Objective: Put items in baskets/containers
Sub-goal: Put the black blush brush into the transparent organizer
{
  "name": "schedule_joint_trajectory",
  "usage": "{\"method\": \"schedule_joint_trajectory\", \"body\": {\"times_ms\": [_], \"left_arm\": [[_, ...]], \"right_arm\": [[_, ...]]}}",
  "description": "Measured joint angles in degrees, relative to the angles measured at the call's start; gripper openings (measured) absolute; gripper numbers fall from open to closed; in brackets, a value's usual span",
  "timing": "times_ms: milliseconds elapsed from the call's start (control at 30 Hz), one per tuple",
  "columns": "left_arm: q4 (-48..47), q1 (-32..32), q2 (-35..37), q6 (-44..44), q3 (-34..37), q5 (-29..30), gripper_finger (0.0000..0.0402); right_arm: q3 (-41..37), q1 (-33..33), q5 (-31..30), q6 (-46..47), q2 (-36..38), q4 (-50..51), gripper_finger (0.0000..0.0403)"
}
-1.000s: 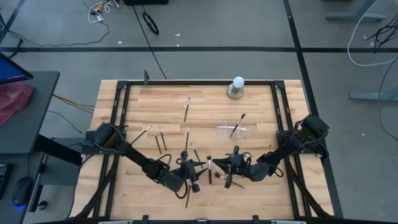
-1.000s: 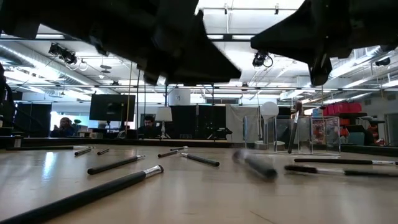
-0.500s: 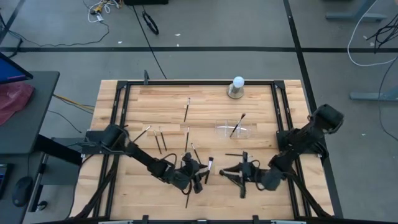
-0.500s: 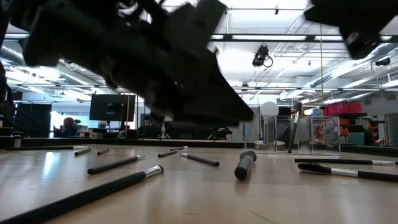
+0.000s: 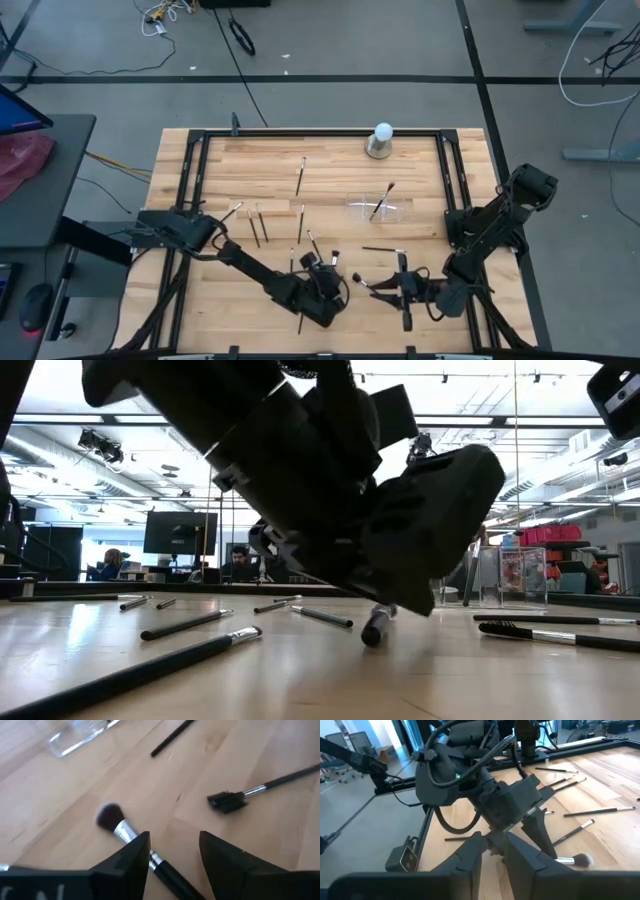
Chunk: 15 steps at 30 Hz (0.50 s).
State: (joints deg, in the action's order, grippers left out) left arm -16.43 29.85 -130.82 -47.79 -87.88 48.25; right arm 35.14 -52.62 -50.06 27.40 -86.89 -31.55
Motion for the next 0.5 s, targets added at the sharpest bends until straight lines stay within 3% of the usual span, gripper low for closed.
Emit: {"method": "schedule_joint_trajectory", "body": {"times_ms": [400, 500], "left_arm": [[-1.8, 3.6, 0.3, -1.5, -2.2, 2.9, 0.0150], [-4.0, 3.3, 0.3, -5.1, -2.2, 1.8, 0.0155]], "right_arm": [[0.0, 0.0, 0.0, 0.1, 0.0, 0.6, 0.0077], [0.0, 0.0, 0.0, 0.2, 0.0, 0.7, 0.0077]]}}
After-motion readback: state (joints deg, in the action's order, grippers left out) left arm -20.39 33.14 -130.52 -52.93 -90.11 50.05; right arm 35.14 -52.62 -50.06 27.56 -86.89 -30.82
